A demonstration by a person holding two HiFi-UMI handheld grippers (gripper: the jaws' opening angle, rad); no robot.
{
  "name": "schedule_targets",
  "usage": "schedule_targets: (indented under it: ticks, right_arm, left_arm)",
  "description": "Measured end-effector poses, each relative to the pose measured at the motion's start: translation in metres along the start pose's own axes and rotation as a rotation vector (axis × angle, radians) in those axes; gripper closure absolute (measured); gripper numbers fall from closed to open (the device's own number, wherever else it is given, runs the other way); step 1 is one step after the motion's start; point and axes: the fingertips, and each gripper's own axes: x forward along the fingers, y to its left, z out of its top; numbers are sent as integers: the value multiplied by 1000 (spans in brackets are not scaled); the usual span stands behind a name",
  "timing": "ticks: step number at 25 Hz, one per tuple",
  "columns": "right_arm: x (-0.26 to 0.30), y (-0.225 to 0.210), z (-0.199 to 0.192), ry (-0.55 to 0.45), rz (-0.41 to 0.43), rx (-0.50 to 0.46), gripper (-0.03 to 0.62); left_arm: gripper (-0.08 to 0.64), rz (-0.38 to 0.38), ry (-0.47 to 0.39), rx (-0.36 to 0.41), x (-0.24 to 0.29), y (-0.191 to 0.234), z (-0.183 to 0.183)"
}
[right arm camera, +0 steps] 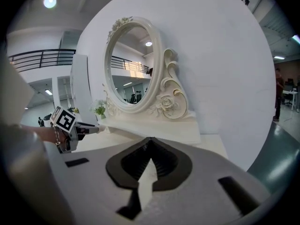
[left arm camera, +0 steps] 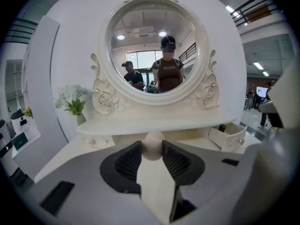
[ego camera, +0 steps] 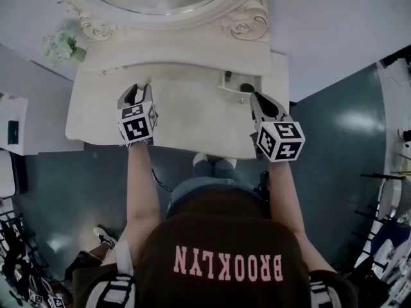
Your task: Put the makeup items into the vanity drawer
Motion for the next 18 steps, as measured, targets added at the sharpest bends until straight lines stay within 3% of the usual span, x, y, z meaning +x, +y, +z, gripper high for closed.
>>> schedule_targets:
  ticks: [18]
  right_arm:
    - [-54,-72,-11,-39,-167,71,600]
  left_arm:
    - [428,-226,-47,123,29,-131,43]
